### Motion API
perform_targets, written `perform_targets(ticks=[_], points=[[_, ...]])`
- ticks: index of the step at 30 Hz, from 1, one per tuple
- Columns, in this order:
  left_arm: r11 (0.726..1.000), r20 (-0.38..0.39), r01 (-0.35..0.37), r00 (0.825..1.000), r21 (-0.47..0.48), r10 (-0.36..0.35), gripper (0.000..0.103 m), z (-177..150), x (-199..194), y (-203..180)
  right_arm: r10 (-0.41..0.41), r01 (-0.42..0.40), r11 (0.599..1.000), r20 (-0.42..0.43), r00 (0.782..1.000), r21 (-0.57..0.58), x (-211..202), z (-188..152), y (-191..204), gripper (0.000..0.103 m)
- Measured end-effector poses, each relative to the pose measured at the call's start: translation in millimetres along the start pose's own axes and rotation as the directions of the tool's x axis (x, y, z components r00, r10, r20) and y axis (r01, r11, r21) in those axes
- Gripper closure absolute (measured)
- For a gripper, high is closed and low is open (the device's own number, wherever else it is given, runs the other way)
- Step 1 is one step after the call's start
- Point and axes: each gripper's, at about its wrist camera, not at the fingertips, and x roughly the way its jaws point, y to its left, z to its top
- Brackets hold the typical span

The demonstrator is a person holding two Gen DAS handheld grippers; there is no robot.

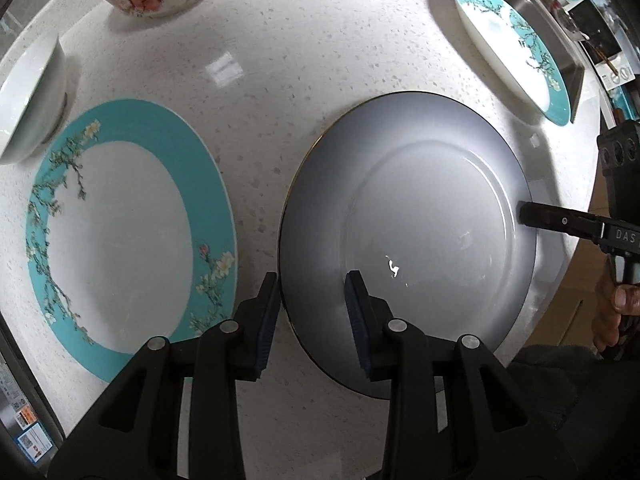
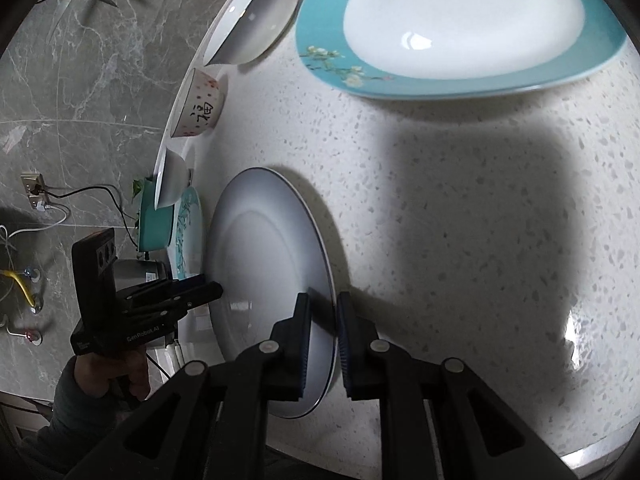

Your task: Organize plates and bowls

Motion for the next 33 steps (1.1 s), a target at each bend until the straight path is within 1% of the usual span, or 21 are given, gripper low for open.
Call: perform_targets(ticks=[5,7,8,9,10,11,12,13,14,15,16,18,20,21,23,24,25,27,29,32,33], points=[[1.0,0.06,-0.02,0.998,0.001,0.02,0.07,5,-13,2,-0.002,0.002,1.0,0.004,1.0,-0.011,-1,0,-1,0.088],[0.999,0.087,-0.039,0.995,-0.003,0.039,0.056,6,-25,1,-0.006,0.006,1.0,0.004,1.0,-0.005,-4,-1,-2,0.084],[0.999,0.109,-0.041,0.993,-0.008,0.041,0.047,4,-35,1,-0.011,0.011,1.0,0.009,1.0,-0.003,-6,-2,-1,0.072],[0.999,0.14,-0.035,0.989,-0.019,0.037,0.038,1,-47,1,-0.018,0.018,1.0,0.025,1.0,-0.01,-15,-3,1,0.054],[0.999,0.185,-0.022,0.982,-0.041,0.029,0.032,-5,-63,2,-0.022,0.022,1.0,0.042,0.999,-0.02,-23,-3,4,0.046],[0.998,0.231,-0.005,0.973,-0.063,0.019,0.02,-11,-77,4,-0.019,0.021,0.999,0.067,0.998,-0.032,-34,-2,7,0.031],[0.995,0.305,0.027,0.952,-0.093,0.002,0.016,-23,-96,9,-0.007,0.013,0.998,0.107,0.994,-0.053,-49,0,11,0.017],[0.992,0.346,0.049,0.938,-0.116,-0.006,0.013,-31,-106,14,-0.007,0.015,0.998,0.122,0.992,-0.063,-55,3,13,0.015],[0.986,0.384,0.072,0.923,-0.149,-0.009,0.013,-42,-115,21,-0.013,0.023,0.997,0.134,0.991,-0.069,-65,9,18,0.014],[0.974,0.426,0.099,0.905,-0.202,-0.004,0.013,-57,-125,32,-0.001,0.011,0.997,0.14,0.99,-0.071,-71,14,22,0.015],[0.963,0.45,0.113,0.893,-0.244,0.009,0.013,-67,-130,41,0.026,-0.014,0.997,0.152,0.988,-0.08,-78,22,30,0.015],[0.927,0.489,0.149,0.871,-0.345,0.042,0.013,-89,-133,66,0.062,-0.041,0.991,0.166,0.984,-0.125,-81,38,54,0.014],[0.891,0.481,0.159,0.873,-0.425,0.074,0.013,-102,-125,86,0.12,-0.092,0.977,0.139,0.983,-0.192,-71,55,85,0.013],[0.878,0.476,0.164,0.876,-0.449,0.08,0.013,-108,-121,96,0.147,-0.119,0.965,0.107,0.983,-0.233,-59,62,106,0.013],[0.861,0.48,0.175,0.873,-0.478,0.089,0.013,-119,-114,111,0.175,-0.156,0.943,0.041,0.984,-0.294,-31,74,140,0.013],[0.841,0.475,0.179,0.874,-0.51,0.102,0.013,-122,-109,124,0.198,-0.194,0.922,-0.021,0.98,-0.335,-7,80,162,0.013],[0.826,0.475,0.193,0.874,-0.53,0.101,0.013,-124,-105,135,0.198,-0.203,0.914,-0.049,0.979,-0.352,7,81,171,0.014],[0.784,0.48,0.228,0.871,-0.578,0.101,0.013,-126,-96,160,0.149,-0.178,0.912,-0.107,0.983,-0.369,46,87,189,0.014],[0.772,0.47,0.233,0.878,-0.592,0.095,0.013,-124,-90,177,0.147,-0.204,0.907,-0.178,0.973,-0.368,84,93,199,0.019],[0.781,0.437,0.215,0.896,-0.587,0.082,0.013,-115,-73,193,0.051,-0.129,0.907,-0.199,0.979,-0.401,118,99,200,0.021],[0.785,0.422,0.211,0.904,-0.583,0.071,0.013,-113,-67,198,0.048,-0.128,0.909,-0.206,0.977,-0.396,123,100,198,0.022]])
